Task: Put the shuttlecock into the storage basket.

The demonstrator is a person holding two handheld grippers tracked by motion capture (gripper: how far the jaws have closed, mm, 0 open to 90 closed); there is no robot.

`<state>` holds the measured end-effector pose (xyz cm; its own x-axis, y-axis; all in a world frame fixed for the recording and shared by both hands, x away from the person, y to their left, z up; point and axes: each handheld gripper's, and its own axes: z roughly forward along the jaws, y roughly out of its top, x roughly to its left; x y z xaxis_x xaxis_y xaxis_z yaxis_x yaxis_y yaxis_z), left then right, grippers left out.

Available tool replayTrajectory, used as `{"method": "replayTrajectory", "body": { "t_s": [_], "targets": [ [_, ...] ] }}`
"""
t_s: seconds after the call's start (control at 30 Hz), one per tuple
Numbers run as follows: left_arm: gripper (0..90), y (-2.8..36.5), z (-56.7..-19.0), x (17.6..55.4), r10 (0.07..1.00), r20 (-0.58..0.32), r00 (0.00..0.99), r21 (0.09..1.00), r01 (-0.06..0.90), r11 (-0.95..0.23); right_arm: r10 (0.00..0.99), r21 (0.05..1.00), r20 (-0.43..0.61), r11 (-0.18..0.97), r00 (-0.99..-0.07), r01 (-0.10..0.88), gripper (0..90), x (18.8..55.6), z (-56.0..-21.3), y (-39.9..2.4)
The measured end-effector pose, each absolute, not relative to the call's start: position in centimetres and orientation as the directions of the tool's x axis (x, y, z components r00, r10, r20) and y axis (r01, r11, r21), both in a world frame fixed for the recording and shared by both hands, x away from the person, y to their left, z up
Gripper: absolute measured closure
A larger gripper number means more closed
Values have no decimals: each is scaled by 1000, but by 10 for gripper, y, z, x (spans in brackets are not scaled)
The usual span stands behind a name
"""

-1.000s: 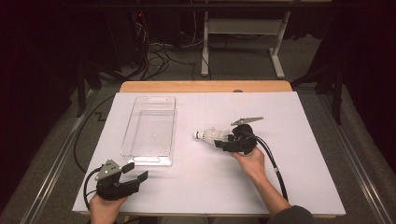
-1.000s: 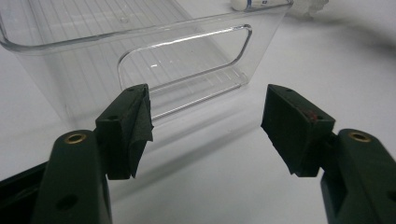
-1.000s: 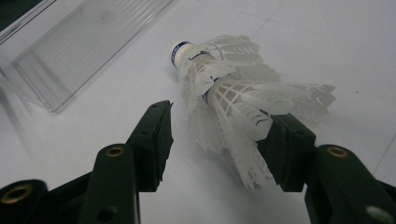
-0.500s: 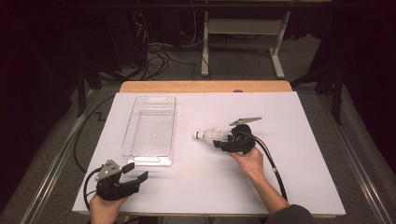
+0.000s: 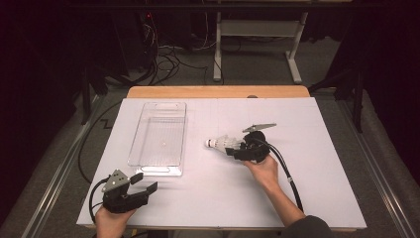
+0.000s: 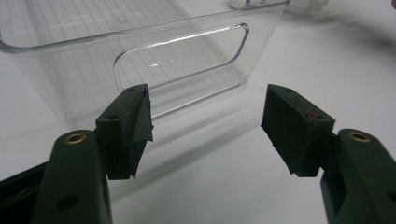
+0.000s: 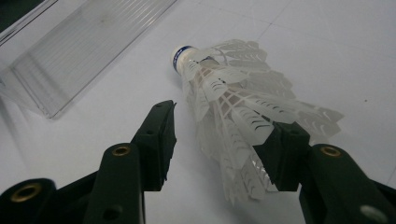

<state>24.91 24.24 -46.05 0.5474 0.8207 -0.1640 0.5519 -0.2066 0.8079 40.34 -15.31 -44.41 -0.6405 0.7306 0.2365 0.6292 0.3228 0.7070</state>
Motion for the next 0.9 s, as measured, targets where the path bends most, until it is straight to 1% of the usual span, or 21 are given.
{"method": "replayTrajectory", "body": {
  "t_s": [0.3,0.53,0.9],
  "targets": [
    [338,242,-461,249,821,-166,547,809,551,-204,727,703,237,329,-644,630,532,407,-444,-146],
    [338,242,-461,249,821,-159,548,809,549,-210,730,701,238,327,-640,633,567,409,-446,-141],
    [338,243,-460,248,821,-161,548,810,549,-208,731,691,245,328,-637,643,652,411,-447,-134]
  ]
}}
